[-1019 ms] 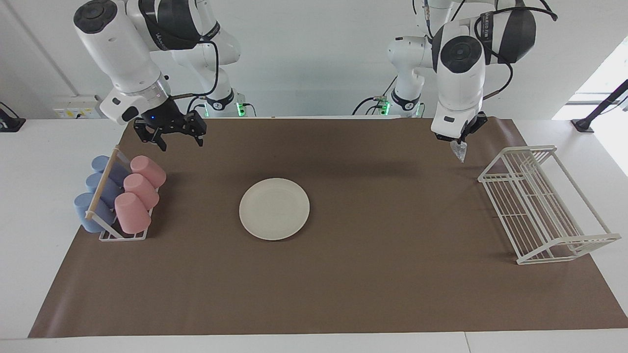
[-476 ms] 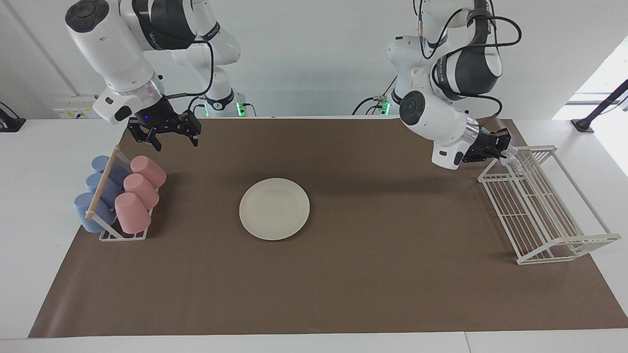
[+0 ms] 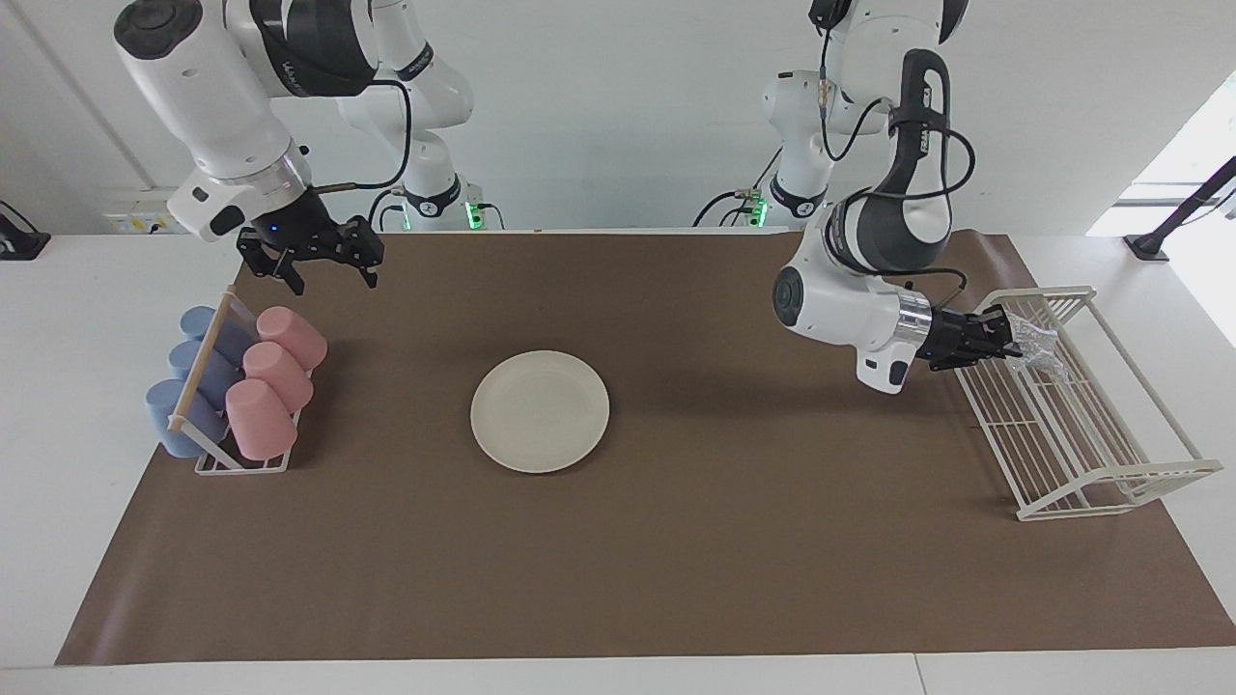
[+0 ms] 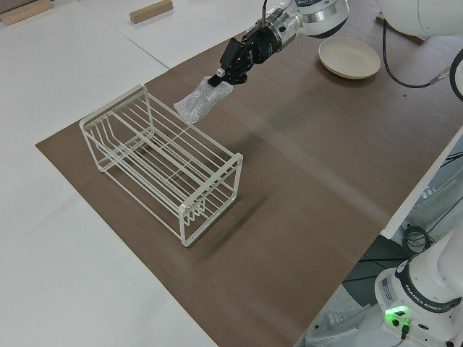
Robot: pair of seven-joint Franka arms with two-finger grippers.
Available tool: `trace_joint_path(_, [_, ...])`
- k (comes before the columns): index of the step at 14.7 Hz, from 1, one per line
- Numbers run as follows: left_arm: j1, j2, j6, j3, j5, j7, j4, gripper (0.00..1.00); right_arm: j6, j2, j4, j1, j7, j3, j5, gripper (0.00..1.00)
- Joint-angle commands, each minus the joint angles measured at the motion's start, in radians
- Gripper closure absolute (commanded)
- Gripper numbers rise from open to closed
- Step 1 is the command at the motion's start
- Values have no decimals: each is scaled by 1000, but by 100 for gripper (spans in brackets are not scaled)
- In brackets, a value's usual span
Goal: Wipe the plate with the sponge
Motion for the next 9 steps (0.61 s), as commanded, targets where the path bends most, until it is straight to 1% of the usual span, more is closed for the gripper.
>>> trace_joint_path(1, [34, -17, 32, -1, 14, -45, -16, 100, -45, -12, 13, -18, -28, 4, -20, 0])
trace_joint_path(4, [42, -22, 61, -3, 11, -110, -37, 100, -45, -13, 13, -17, -25, 4, -20, 0])
trace_joint_path(9, [46, -22, 73, -3, 10, -127, -39, 100, -45, -13, 14, -17, -22, 4, -20, 0])
